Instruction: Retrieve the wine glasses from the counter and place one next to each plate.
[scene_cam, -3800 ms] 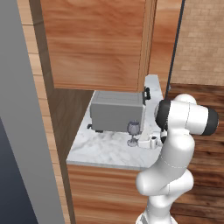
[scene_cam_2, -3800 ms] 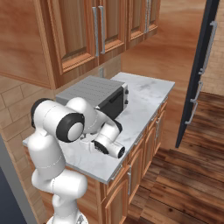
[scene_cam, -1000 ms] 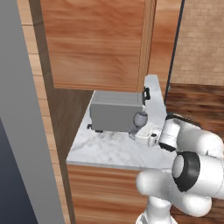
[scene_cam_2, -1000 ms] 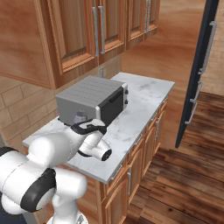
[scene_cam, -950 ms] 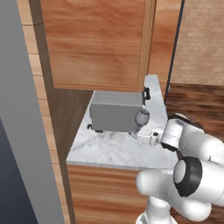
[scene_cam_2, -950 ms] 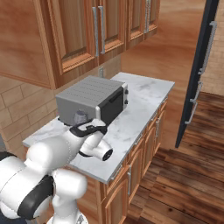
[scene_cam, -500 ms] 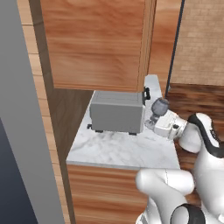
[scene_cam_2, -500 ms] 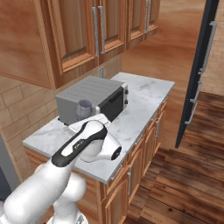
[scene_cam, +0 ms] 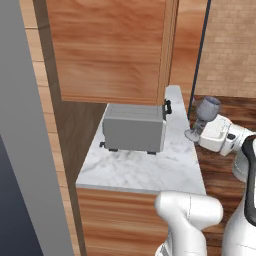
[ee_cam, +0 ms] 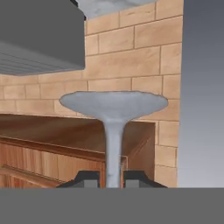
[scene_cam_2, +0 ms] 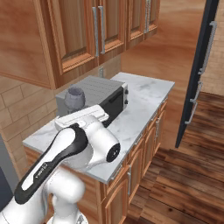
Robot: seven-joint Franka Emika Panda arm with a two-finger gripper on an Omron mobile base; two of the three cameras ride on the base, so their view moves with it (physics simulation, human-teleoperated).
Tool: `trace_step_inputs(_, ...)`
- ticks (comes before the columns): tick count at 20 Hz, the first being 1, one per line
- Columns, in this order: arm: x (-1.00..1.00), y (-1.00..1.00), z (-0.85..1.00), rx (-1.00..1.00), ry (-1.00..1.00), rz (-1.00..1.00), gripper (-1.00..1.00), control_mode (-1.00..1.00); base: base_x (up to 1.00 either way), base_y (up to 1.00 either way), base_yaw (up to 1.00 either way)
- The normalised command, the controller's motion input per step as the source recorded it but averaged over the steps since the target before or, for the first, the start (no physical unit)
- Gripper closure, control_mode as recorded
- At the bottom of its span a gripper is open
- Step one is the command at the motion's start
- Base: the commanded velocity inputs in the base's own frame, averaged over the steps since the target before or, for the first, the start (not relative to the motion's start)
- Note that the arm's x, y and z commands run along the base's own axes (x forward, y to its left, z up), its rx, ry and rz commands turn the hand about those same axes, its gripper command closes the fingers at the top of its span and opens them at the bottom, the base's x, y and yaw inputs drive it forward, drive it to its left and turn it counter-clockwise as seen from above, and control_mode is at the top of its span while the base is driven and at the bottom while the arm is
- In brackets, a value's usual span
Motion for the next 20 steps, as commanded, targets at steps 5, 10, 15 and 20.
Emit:
trace_step_inputs(5,-1.00,-0.11,0.67,-0.16,-0.25,0.04,1.00,-1.00,0.00,0.00,0.00)
trace_step_inputs(10,-1.00,-0.30,0.54,-0.14,-0.26,0.03,1.00,-1.00,0.00,0.00,0.00)
trace_step_inputs(15,0.00,0.00,0.00,0.00,0.00,0.00,1.00,1.00,-1.00,-0.81,-0.05)
trace_step_inputs(20,0.00,0.00,0.00,0.00,0.00,0.00,1.00,1.00,-1.00,-1.00,-0.16)
